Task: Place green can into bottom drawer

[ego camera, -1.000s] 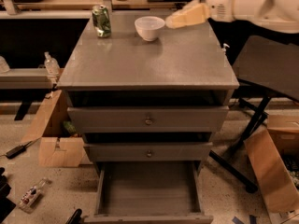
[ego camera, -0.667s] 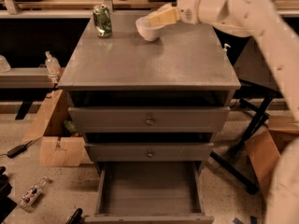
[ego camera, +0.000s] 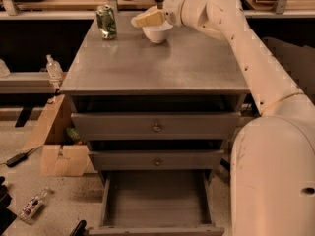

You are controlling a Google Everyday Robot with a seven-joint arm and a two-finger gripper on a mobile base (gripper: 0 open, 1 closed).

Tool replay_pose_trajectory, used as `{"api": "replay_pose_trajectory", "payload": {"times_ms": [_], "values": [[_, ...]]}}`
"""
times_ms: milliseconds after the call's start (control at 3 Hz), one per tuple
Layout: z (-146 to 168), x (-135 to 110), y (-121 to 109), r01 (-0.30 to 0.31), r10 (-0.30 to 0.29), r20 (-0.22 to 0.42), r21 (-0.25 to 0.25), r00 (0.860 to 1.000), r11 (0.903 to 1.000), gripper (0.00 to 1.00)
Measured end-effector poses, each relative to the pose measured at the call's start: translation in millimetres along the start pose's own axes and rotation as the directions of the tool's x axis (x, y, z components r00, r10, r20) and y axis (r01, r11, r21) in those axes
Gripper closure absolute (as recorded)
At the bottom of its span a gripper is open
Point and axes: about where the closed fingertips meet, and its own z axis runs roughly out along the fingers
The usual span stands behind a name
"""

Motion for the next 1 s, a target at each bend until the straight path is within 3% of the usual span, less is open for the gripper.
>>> {"api": "replay_pose_trajectory", "payload": {"times_ms": [333,667,1000], "values": [[11,7,4,-0.006,0.008,-0.070,0.026,0.998,0.9996,0.00],[49,20,16,0.012,0.001,-0.190,0.066,0.982,0.9977,0.00],[86,36,26,-0.016,0.038,-0.240,0.094,0.970,0.9954,0.00]]}}
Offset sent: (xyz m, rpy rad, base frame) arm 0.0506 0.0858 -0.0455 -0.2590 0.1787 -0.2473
